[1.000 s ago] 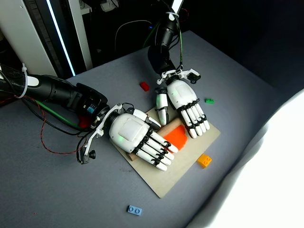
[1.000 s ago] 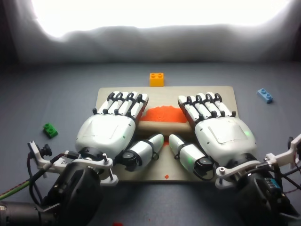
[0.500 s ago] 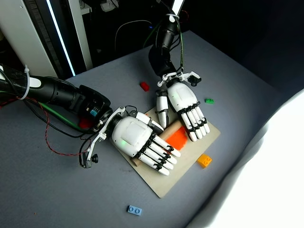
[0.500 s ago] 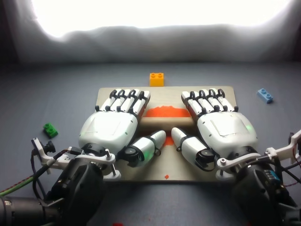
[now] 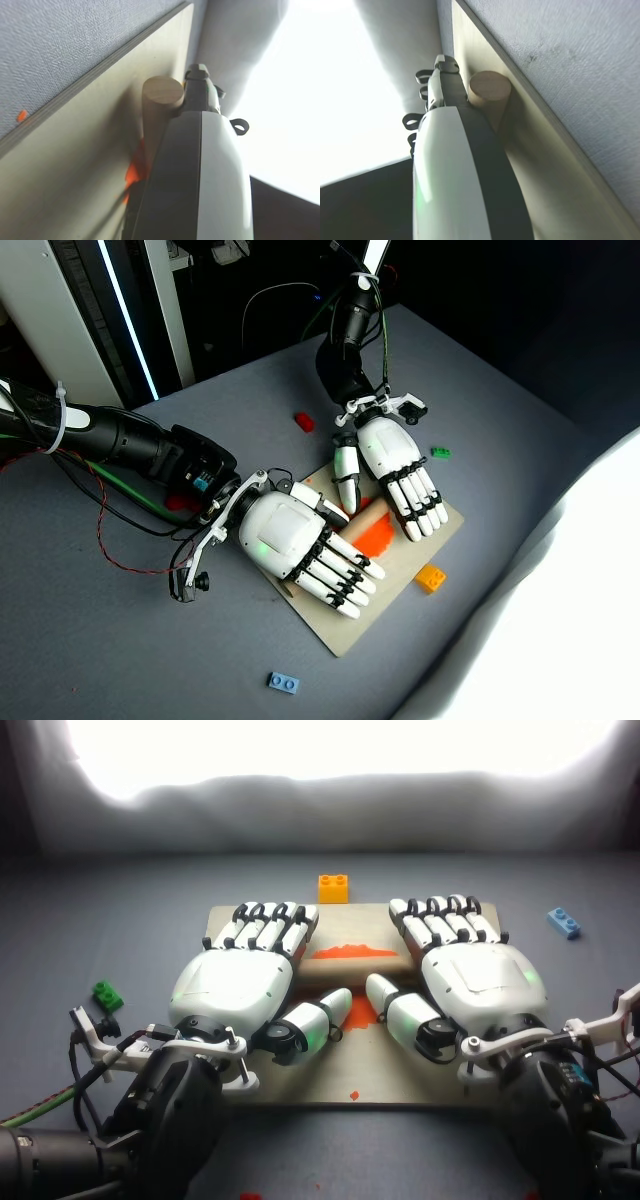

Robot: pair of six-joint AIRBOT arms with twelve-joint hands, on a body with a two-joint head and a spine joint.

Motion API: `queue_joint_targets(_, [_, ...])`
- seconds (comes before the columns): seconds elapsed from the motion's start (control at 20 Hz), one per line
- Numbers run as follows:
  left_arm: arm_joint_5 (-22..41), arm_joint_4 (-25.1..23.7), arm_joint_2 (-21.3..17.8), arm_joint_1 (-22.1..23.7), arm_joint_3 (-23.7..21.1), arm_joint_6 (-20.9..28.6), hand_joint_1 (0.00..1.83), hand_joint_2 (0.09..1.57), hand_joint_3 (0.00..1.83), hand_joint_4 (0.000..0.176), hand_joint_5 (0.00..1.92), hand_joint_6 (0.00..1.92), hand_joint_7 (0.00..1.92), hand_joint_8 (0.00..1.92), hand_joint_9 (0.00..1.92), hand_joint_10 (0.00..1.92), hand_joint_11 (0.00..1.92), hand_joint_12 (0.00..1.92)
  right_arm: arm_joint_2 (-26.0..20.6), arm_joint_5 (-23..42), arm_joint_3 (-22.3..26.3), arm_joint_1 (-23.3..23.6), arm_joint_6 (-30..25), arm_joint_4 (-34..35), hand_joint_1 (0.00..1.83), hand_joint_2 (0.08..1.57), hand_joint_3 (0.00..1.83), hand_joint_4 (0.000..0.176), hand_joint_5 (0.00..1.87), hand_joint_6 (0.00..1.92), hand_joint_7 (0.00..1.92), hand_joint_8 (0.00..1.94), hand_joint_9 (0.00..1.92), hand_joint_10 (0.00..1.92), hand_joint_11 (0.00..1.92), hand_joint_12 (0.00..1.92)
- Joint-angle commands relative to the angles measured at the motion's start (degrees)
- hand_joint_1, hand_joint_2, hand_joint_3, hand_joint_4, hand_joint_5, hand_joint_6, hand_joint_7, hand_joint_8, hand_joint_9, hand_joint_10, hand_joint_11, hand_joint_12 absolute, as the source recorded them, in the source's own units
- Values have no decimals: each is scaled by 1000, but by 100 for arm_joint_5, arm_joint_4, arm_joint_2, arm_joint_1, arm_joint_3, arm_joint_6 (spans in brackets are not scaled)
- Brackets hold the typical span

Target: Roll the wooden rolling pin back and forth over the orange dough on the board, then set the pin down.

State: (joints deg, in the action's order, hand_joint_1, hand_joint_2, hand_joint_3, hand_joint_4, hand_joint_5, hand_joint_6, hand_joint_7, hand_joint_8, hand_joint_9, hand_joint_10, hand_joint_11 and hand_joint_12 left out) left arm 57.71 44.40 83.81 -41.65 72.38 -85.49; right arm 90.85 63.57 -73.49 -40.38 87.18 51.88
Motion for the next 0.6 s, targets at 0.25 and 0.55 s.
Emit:
queue_joint_targets(0.25, [469,-310,54,88,151,87,0,1401,3,0,0,0,0,0,0,0,0,0,-22,404,-123,92,-77,-280,0,1413,2,0,68,17,91,6,38,13,1,0])
queue_joint_targets(0.55, [410,-310,100,108,272,159,0,1392,0,0,0,0,0,0,0,0,0,0,-19,281,-250,130,-167,-277,0,1418,3,0,69,11,97,4,40,9,26,15])
